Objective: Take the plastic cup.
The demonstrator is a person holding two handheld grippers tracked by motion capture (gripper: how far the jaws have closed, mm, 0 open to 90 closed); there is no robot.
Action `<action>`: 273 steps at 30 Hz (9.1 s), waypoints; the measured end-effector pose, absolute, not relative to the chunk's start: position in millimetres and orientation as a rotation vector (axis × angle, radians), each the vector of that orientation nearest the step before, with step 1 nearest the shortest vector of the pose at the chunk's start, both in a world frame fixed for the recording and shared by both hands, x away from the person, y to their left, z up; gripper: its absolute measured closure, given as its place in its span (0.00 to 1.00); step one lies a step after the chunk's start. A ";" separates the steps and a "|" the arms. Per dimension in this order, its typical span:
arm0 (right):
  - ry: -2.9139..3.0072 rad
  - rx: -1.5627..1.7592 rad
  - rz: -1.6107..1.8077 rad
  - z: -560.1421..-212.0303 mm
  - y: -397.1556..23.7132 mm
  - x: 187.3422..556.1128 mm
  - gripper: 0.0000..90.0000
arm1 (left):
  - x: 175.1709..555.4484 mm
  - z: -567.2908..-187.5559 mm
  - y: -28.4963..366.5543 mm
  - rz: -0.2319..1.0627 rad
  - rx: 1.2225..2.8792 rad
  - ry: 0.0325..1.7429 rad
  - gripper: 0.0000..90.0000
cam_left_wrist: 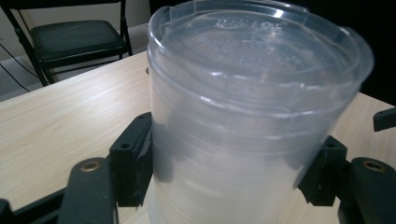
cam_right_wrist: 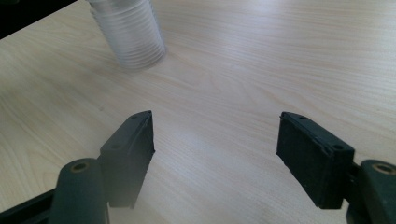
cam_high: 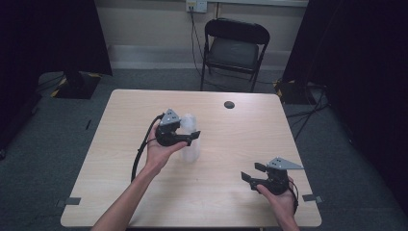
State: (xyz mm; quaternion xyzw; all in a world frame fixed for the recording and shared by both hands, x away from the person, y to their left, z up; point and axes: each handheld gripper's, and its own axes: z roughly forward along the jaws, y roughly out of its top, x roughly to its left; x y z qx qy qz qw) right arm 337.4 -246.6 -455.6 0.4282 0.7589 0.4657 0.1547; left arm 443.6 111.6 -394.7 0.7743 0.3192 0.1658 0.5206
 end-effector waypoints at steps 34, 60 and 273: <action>2.175 1.228 1.331 -455.7 -246.0 337.2 0.30 | 441.2 -375.3 114.5 0.388 1.802 0.757 0.37; 2.178 1.229 1.331 -456.0 -245.5 337.4 0.30 | 437.8 -358.2 113.4 0.417 1.764 0.724 0.37; 2.027 0.627 1.693 -396.6 -102.3 329.7 0.99 | 352.5 -364.1 187.2 -0.106 1.435 0.863 0.23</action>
